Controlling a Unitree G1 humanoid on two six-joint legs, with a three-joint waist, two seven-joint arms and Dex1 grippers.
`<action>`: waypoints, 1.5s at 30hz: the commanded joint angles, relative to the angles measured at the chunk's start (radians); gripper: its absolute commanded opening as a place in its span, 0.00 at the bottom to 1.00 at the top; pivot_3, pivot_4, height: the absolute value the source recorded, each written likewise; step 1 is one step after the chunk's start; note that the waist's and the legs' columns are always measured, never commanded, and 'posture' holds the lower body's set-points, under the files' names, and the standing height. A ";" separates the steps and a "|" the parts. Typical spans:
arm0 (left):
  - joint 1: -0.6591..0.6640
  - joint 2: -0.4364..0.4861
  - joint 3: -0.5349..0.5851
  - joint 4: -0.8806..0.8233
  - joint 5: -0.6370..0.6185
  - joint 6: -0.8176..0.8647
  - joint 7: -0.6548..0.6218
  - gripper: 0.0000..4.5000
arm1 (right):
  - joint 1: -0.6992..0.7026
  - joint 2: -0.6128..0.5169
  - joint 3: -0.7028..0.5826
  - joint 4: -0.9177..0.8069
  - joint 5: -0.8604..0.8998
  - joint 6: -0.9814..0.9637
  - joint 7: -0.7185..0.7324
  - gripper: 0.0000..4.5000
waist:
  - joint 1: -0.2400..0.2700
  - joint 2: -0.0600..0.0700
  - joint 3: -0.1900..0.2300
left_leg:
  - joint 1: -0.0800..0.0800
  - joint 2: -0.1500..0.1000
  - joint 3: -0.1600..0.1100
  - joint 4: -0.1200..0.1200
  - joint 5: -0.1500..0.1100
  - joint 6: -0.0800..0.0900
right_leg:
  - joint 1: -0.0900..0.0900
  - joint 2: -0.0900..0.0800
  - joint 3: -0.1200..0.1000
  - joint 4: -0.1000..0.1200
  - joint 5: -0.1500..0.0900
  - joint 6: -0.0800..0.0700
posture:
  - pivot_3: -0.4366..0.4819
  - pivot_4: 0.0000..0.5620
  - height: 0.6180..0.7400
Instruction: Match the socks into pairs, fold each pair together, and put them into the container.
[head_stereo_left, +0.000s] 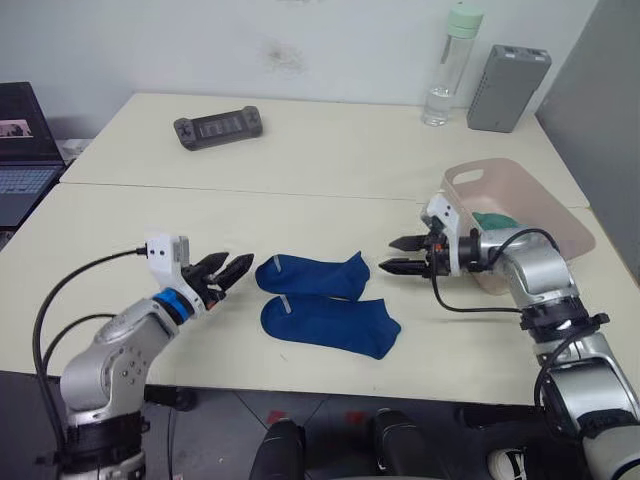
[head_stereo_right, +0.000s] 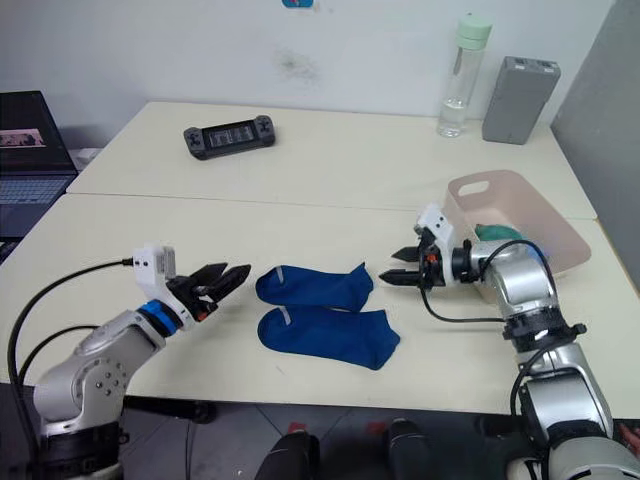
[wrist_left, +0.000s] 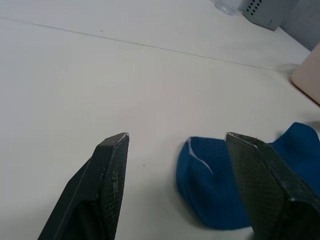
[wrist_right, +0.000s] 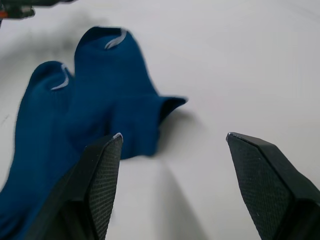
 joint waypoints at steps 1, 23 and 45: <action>-0.043 0.042 -0.068 0.072 0.048 -0.017 -0.054 0.71 | 0.014 0.037 -0.006 -0.043 0.039 0.114 -0.065 0.79 | 0.000 0.000 0.000 | 0.000 0.000 0.000 0.000 0.000 0.000 | 0.000 0.000 0.000 0.000 0.000 0.000 | 0.48 0.27 1.00; -0.137 0.105 -0.250 0.304 0.224 -0.138 -0.245 0.17 | -0.050 0.116 0.038 0.016 0.071 0.139 -0.117 0.10 | 0.000 0.000 0.000 | -0.001 0.000 0.001 -0.001 0.000 0.000 | -0.002 0.000 0.000 -0.002 0.000 0.000 | 0.48 0.27 1.00; -0.170 0.127 -0.104 0.002 -0.022 0.064 -0.265 0.01 | -0.160 -0.004 -0.075 -0.222 0.259 0.588 -0.155 0.00 | -0.001 0.001 0.001 | -0.003 0.001 0.000 -0.002 0.000 0.001 | -0.002 0.000 0.000 -0.004 0.000 0.000 | 0.48 0.27 1.00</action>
